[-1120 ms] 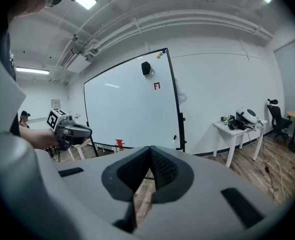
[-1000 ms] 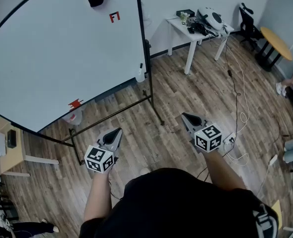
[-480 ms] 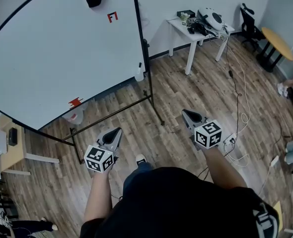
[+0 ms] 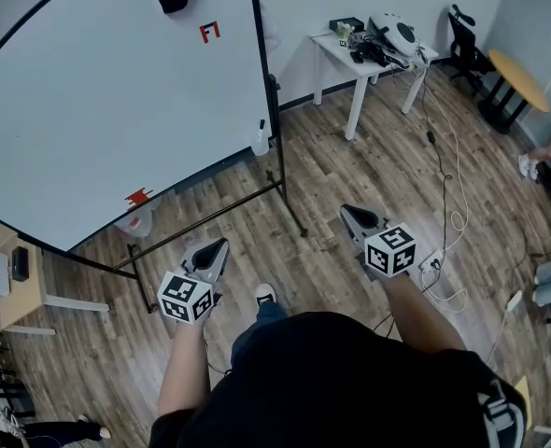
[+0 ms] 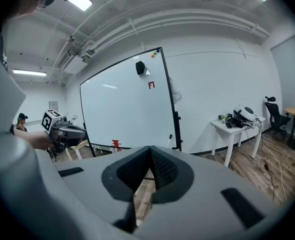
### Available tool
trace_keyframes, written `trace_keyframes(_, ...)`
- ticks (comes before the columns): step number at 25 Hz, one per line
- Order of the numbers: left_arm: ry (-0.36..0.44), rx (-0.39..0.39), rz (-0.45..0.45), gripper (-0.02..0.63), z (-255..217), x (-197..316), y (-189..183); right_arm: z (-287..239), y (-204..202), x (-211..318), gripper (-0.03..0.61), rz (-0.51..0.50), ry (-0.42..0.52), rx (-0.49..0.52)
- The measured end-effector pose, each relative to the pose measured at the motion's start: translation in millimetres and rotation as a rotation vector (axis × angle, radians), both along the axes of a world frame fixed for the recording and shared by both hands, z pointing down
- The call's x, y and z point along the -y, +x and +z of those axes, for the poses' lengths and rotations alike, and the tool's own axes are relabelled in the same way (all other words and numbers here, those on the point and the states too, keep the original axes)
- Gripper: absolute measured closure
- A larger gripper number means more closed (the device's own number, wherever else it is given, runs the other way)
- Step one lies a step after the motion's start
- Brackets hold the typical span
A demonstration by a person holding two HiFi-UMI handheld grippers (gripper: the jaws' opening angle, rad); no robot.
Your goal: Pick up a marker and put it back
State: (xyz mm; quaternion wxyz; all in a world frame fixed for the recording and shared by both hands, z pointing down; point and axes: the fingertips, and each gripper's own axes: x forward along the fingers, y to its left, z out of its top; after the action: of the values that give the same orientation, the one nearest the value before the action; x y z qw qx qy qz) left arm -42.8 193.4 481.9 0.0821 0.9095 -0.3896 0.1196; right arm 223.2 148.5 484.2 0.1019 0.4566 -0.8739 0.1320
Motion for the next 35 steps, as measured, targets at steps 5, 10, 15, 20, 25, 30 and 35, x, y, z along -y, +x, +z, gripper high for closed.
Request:
trace_keyframes(5,-0.013,-0.005,0.004,0.6,5.8,25.0,-11.4,7.4,-10.6,23.3,0.583,0.008,-0.017,-0.013)
trace_keyframes(10,-0.024,-0.01,0.014,0.6,9.5,60.5,-26.2,12.9,-24.4,54.1,0.583,0.021,-0.037,-0.02)
trace_keyframes(15,-0.032,-0.015,0.033,0.6,15.4,98.1,-36.6,20.4,-35.8,87.1,0.583,0.041,-0.048,-0.023)
trace_keyframes(20,-0.04,-0.019,0.054,0.6,21.4,132.5,-47.4,26.4,-48.4,117.8,0.583,0.058,-0.059,-0.027)
trace_keyframes(25,-0.054,-0.025,0.07,0.6,29.7,169.6,-61.0,33.8,-64.1,150.0,0.583,0.067,-0.074,-0.037)
trace_keyframes(30,-0.067,-0.031,0.093,0.6,34.1,198.8,-70.5,36.6,-76.4,178.6,0.582,0.081,-0.084,-0.044)
trace_keyframes(35,-0.071,-0.038,0.118,0.6,37.5,223.5,-84.3,35.7,-95.4,208.0,0.583,0.096,-0.082,-0.049)
